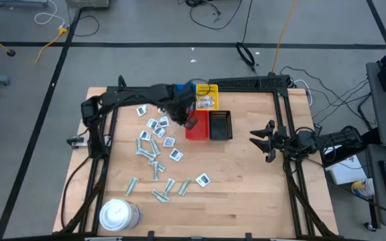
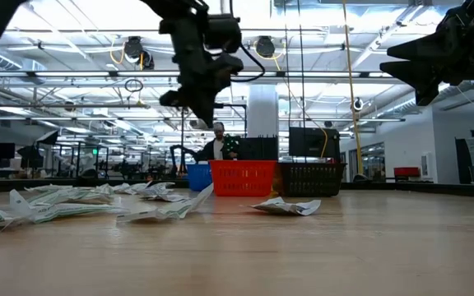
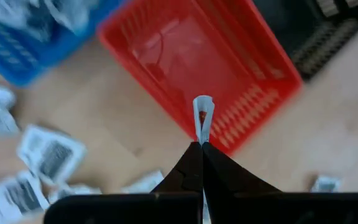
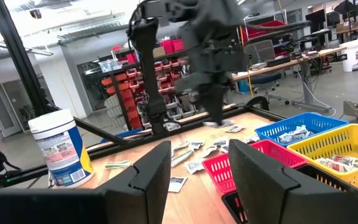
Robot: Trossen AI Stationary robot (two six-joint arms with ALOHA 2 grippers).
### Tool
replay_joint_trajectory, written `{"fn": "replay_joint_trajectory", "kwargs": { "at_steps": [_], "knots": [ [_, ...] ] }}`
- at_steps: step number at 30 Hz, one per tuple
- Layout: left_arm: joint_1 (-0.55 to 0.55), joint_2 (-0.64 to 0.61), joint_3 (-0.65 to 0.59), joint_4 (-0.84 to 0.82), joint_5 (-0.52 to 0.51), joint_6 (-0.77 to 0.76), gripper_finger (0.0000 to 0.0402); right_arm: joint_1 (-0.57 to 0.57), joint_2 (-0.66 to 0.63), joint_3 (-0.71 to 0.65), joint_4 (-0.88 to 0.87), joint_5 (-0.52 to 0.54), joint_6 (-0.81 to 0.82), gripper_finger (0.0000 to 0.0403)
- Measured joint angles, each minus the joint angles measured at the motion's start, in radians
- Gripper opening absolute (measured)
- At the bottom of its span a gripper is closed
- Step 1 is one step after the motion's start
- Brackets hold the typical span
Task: Pick & Place First Aid Supplies
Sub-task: Put the ointment pack into the yellow bin
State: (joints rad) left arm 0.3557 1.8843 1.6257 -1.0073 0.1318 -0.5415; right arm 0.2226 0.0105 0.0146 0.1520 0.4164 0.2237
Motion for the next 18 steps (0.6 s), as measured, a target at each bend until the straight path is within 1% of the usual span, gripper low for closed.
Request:
{"fn": "replay_joint_trajectory", "kwargs": {
  "at_steps": [5, 13, 16, 18],
  "knots": [
    [0.066, 0.129, 0.172, -0.09, 0.008, 0.051, 0.0, 0.0, 0.0, 0.0, 0.0, 0.0, 0.0, 0.0155],
    [0.147, 0.352, 0.531, -0.221, 0.038, 0.116, 0.0, 0.0, 0.0, 0.0, 0.001, 0.0, 0.0, 0.0155],
    [0.17, 0.403, 0.633, -0.213, 0.052, 0.116, 0.0, 0.0, 0.0, 0.0, 0.0, 0.0, 0.0, 0.0155],
    [0.181, 0.421, 0.661, -0.167, 0.044, 0.114, 0.0, 0.0, 0.0, 0.0, 0.0, 0.0, 0.0, 0.0155]
  ]
}}
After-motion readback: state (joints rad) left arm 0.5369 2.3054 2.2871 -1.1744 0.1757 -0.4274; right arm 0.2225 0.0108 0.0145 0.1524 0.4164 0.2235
